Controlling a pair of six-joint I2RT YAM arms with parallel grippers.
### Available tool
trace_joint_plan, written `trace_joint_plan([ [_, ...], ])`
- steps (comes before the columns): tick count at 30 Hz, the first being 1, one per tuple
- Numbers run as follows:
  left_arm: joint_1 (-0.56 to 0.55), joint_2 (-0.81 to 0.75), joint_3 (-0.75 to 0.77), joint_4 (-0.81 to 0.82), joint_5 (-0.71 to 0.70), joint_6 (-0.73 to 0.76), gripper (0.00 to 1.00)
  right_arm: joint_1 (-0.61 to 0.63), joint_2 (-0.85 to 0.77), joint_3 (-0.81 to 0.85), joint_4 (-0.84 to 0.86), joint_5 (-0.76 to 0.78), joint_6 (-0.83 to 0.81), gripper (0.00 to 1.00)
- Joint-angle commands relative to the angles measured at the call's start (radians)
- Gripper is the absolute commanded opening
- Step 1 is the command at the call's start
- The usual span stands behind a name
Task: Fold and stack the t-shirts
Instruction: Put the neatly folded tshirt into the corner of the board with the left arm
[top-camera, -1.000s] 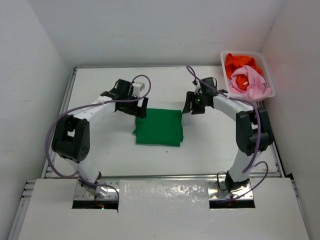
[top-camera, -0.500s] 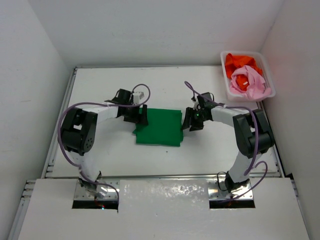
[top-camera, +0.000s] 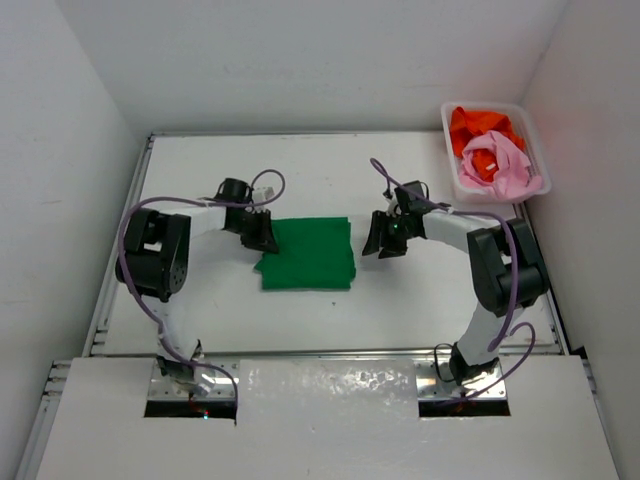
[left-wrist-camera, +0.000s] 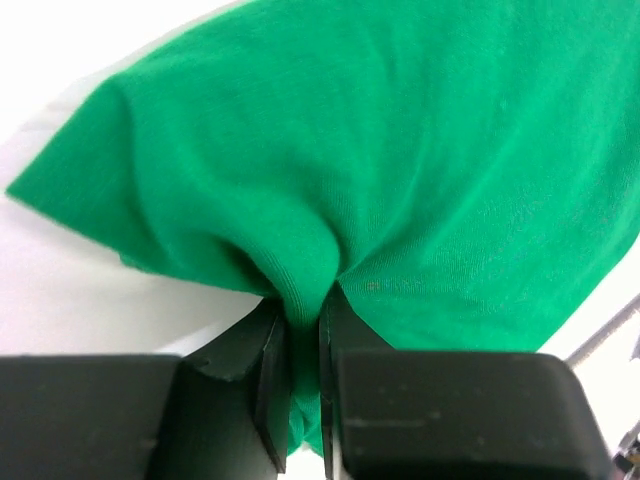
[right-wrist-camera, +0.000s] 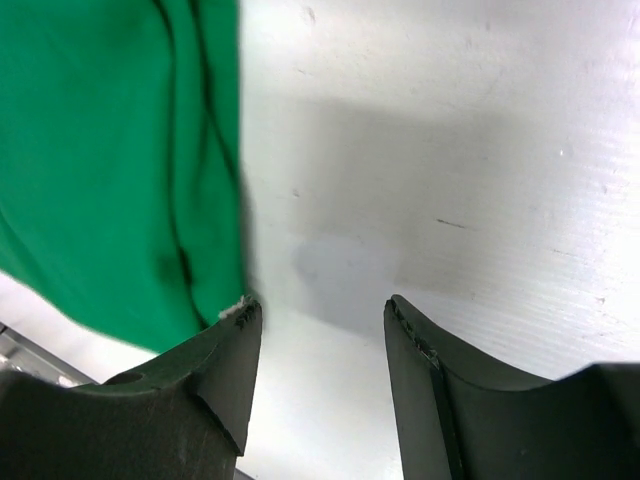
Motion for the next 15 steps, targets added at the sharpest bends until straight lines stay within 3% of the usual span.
trace_joint_plan([
  [1,0.060,0.025,0.094,-0.064,-0.070,0.059,0.00,-0.013,-0.051,0.067,-0.025,0.008,-0.039,0.51],
  [5,0.152,0.129,0.283,-0.193,-0.165,0.222,0.00,-0.016,-0.068,0.105,-0.082,0.030,-0.088,0.51],
  [15,0.396,0.462,0.818,-0.281,-0.384,0.382,0.00,-0.018,-0.065,0.223,-0.199,0.093,-0.206,0.51],
])
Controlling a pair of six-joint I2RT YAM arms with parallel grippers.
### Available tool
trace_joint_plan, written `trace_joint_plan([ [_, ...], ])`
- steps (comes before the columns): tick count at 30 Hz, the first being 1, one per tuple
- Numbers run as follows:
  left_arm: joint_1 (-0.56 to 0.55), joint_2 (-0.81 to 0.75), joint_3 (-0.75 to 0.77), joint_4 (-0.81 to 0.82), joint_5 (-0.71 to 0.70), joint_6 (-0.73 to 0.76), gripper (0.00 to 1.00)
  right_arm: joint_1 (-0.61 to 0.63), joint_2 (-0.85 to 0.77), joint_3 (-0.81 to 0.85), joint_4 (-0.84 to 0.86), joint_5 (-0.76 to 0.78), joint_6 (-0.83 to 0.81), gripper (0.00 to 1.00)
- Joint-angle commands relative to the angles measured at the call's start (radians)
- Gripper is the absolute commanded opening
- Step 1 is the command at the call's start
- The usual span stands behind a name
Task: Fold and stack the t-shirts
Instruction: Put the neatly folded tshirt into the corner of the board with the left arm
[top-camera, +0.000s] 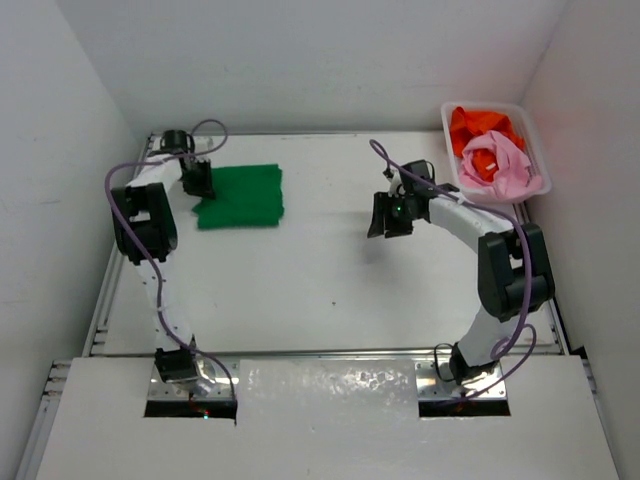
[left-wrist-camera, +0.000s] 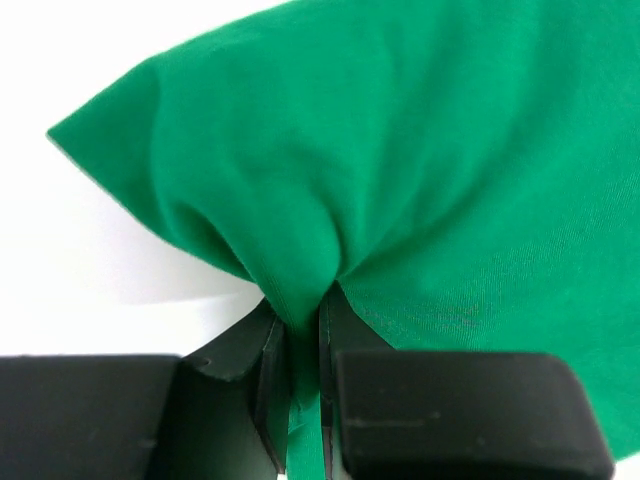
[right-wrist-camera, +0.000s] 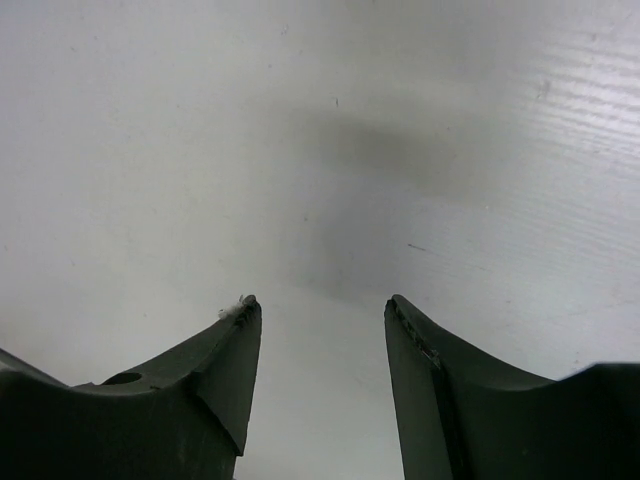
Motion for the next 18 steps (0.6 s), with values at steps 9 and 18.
trace_joint_plan([
  [9,0.157,0.307,0.471,0.238,-0.326,0.261,0.00,-0.003,0.063,0.198,-0.150,0.058,-0.110,0.51],
  [18,0.211,0.378,0.536,0.479,-0.348,0.298,0.07,-0.003,0.089,0.246,-0.229,0.086,-0.138,0.51],
])
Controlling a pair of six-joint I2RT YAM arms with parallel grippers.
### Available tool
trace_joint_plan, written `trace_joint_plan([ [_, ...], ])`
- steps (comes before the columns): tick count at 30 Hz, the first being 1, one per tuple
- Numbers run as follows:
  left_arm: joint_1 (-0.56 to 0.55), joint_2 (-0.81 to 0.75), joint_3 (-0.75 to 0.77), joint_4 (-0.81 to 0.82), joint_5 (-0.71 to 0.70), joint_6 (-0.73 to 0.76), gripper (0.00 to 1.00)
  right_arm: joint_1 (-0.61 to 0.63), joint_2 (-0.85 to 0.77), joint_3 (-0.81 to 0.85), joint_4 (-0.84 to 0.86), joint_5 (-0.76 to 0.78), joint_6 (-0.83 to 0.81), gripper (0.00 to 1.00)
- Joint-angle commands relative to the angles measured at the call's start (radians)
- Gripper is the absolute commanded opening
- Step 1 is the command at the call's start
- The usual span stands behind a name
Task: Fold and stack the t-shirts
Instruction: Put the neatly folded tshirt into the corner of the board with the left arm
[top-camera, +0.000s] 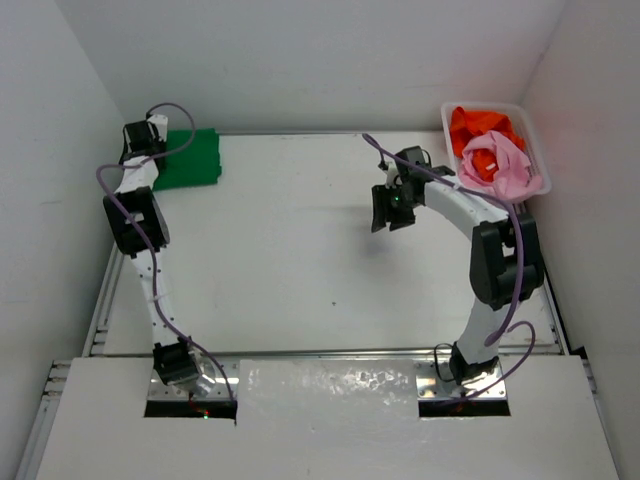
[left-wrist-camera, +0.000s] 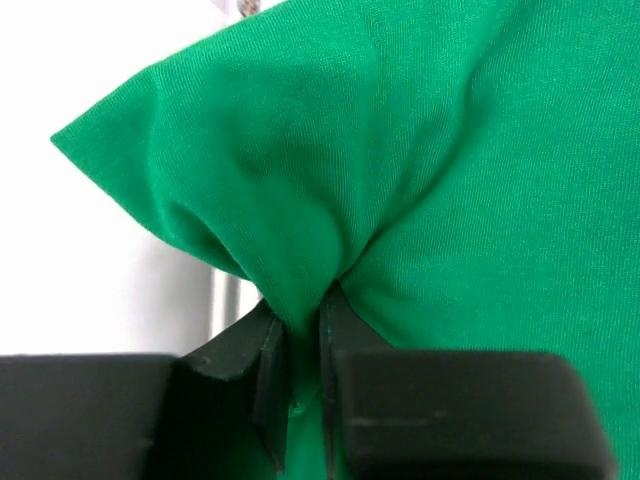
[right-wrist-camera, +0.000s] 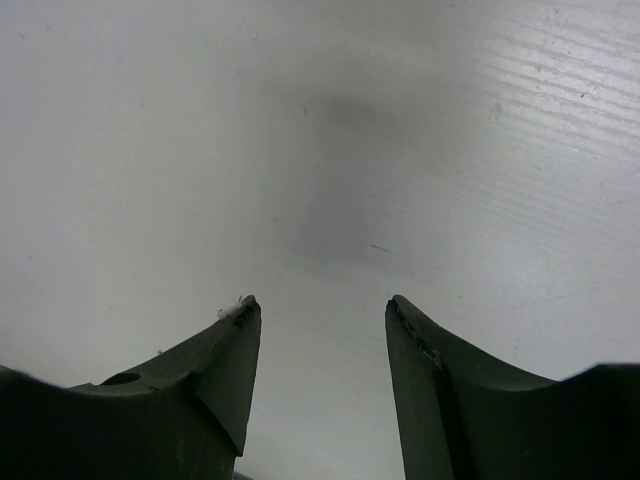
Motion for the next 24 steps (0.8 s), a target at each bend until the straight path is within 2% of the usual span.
trace_joint_plan([
  [1,0.030,0.011,0.029,0.174,-0.022,0.042,0.11,-0.005,0.003,0.051,-0.044,0.022,-0.031,0.51],
  [4,0.030,0.039,0.056,0.263,-0.047,0.059,0.37,-0.005,0.007,0.060,-0.054,0.024,-0.034,0.51],
  [6,0.030,0.056,0.102,0.266,-0.056,0.040,0.45,-0.005,0.010,0.069,-0.062,0.022,-0.034,0.52],
  [7,0.028,0.057,0.101,0.278,-0.062,0.021,0.52,-0.005,0.009,0.075,-0.065,0.022,-0.034,0.52],
  [9,0.030,0.045,0.075,0.339,-0.119,0.003,0.58,-0.005,0.006,0.077,-0.068,0.024,-0.034,0.52],
  [13,0.033,0.044,0.117,0.370,-0.191,-0.036,0.60,-0.005,0.003,0.085,-0.073,0.017,-0.036,0.52],
  [17,0.031,-0.011,0.119,0.334,-0.159,-0.114,0.60,-0.003,0.003,0.086,-0.081,0.017,-0.036,0.52],
  [20,0.030,-0.100,0.081,0.256,-0.023,-0.223,0.60,-0.003,-0.004,0.075,-0.074,0.017,-0.032,0.52],
  [21,0.025,-0.143,0.055,0.220,0.072,-0.241,0.63,-0.003,-0.005,0.074,-0.070,0.017,-0.032,0.52],
  [24,-0.054,-0.205,-0.012,0.091,0.166,-0.170,0.63,-0.003,-0.011,0.062,-0.058,0.013,-0.026,0.52],
])
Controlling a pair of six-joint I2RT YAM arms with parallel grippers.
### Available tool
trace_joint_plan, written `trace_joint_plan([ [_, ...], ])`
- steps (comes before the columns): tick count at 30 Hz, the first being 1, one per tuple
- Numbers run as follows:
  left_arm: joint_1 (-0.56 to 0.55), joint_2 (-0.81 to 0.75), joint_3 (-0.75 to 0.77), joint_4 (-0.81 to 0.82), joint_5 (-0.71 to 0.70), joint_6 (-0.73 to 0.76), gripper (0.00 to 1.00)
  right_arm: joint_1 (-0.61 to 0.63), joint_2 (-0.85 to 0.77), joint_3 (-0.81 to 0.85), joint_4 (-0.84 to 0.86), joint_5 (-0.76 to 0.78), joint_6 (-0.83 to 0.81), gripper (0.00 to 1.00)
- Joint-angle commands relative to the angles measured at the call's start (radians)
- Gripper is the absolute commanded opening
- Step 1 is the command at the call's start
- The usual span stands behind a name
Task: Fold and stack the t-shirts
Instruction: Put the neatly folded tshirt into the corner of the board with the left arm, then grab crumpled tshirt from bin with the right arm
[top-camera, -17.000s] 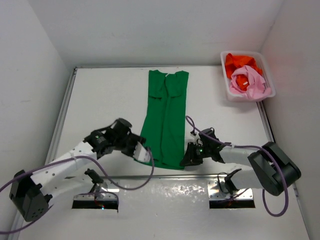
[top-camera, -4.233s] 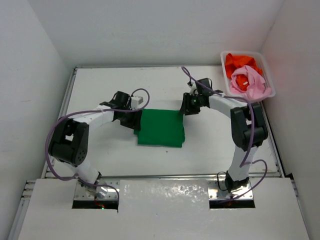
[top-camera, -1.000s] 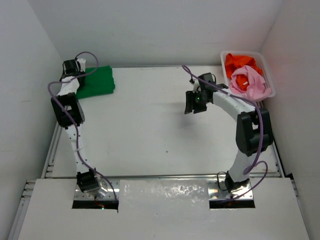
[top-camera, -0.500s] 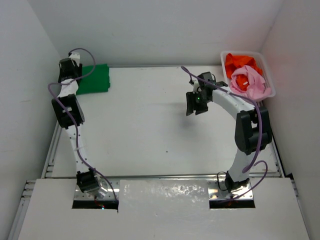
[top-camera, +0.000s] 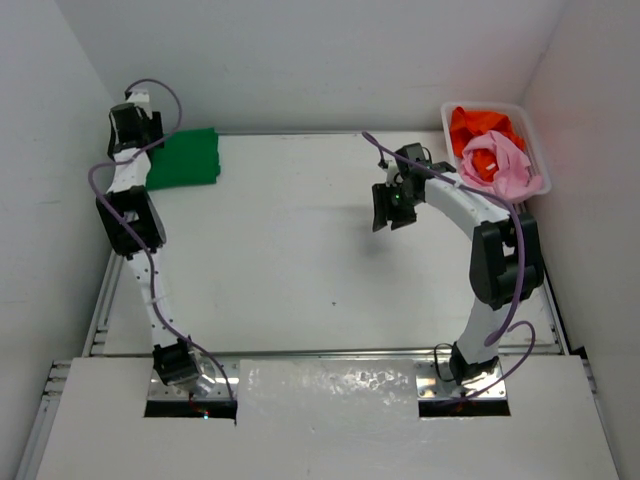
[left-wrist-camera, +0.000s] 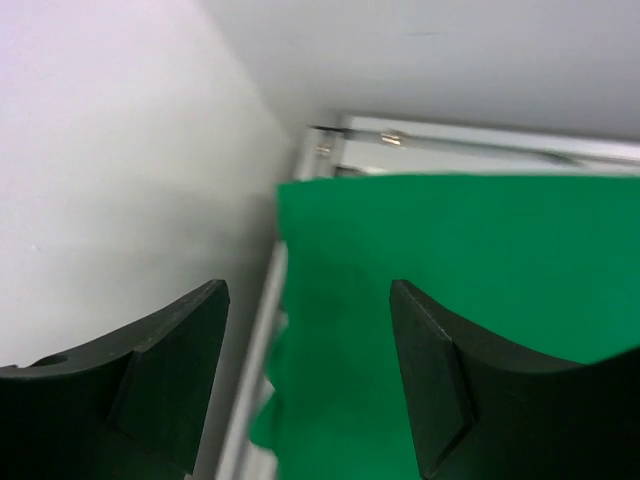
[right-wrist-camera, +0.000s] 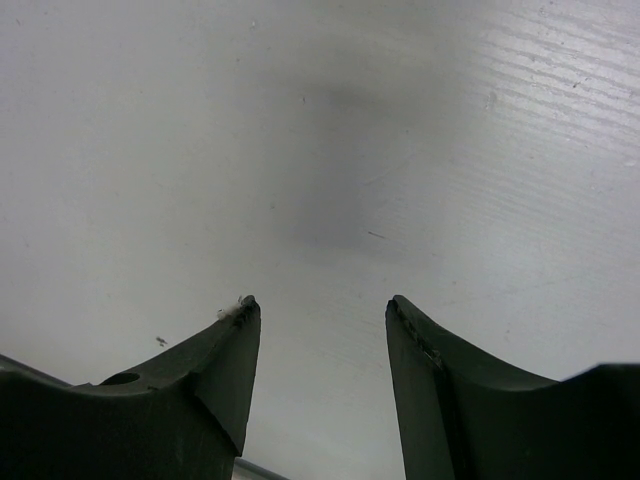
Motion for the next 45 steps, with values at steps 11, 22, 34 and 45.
trace_joint_plan([
  [11,-0.194,-0.160,-0.161,-0.283,0.181,0.039,0.68,-0.003,-0.064,-0.033,0.044,-0.001,-0.008,0.52],
  [22,-0.401,-0.484,-0.398,-0.469,0.308,0.127,0.68,-0.138,0.069,0.474,-0.081,0.017,-0.026,0.60],
  [34,-0.413,-0.679,-0.562,-0.656,0.251,0.161,0.67,-0.483,0.330,0.778,0.216,0.116,0.184,0.30],
  [45,-0.415,-0.710,-0.703,-0.613,0.227,0.067,0.66,-0.511,0.635,0.939,0.394,0.508,0.107,0.61],
])
